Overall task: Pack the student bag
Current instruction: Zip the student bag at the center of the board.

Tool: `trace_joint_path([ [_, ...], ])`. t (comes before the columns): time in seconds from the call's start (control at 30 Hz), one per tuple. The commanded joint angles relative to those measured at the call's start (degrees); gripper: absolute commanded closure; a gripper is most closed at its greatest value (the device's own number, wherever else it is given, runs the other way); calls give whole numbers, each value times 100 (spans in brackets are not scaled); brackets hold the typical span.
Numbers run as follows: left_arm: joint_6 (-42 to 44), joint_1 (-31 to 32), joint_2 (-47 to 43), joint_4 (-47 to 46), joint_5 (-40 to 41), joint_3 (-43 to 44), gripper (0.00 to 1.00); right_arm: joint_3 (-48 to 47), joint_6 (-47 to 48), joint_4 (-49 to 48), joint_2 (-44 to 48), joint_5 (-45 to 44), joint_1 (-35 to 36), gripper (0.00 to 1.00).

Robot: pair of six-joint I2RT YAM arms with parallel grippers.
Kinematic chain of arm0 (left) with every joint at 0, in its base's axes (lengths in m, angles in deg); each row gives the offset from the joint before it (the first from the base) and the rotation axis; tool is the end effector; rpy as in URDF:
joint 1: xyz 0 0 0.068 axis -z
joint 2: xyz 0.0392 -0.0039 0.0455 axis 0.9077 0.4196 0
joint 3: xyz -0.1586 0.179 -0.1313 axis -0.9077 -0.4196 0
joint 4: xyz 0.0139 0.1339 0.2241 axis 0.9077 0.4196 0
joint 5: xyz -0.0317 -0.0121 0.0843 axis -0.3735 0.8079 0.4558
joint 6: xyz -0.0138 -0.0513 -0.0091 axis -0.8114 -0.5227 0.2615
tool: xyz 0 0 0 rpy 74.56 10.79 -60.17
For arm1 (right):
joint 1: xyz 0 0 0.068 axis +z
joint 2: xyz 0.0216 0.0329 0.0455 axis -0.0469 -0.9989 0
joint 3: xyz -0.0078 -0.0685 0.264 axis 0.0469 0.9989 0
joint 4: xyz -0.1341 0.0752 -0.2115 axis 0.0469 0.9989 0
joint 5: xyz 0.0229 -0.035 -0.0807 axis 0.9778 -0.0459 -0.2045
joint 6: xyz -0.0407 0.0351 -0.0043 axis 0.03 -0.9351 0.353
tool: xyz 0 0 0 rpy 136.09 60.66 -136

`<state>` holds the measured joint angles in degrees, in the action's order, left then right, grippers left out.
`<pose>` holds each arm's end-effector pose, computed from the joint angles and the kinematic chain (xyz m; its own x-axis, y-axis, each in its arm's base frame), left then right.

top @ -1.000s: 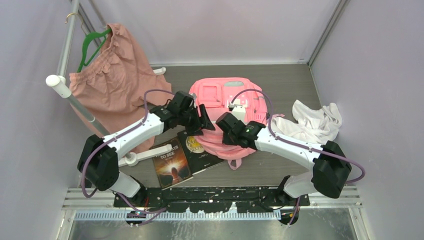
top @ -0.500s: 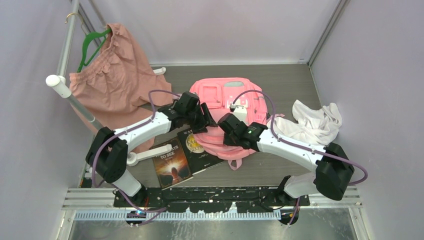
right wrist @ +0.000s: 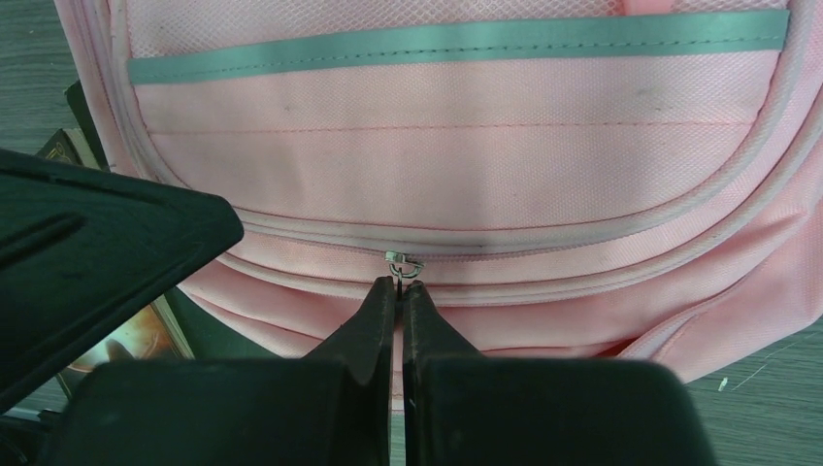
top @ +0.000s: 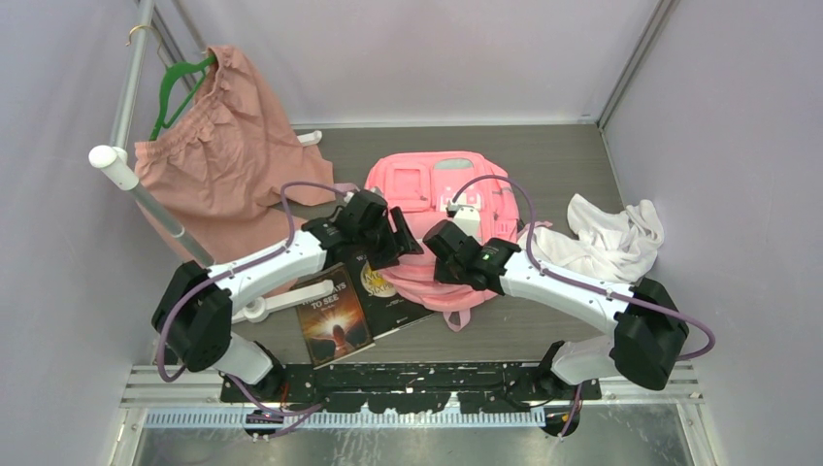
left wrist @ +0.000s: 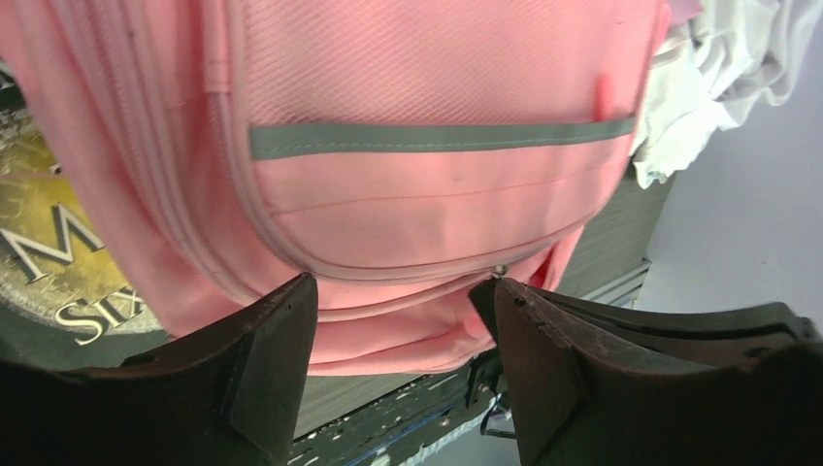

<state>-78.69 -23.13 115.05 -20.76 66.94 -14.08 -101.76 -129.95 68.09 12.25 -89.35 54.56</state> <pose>0.2363 -0.2182 0.2469 -0.8854 -0.3805 -0.2671 -0.1245 0.7476 -0.6524 0.1758 0.2038 0.2422 -0.7998 0.1194 -0.5882 -0.0234 0.9731 0.2293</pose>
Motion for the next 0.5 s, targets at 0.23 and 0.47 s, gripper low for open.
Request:
trace_joint_path([
  [0.23,-357,83,-336,-168,494,-394,35,-122,-53,-164,112,16,3,99],
  [0.47,-368,78,195,-370,350,-226,44,-131,-51,-189,115,75,7,99],
])
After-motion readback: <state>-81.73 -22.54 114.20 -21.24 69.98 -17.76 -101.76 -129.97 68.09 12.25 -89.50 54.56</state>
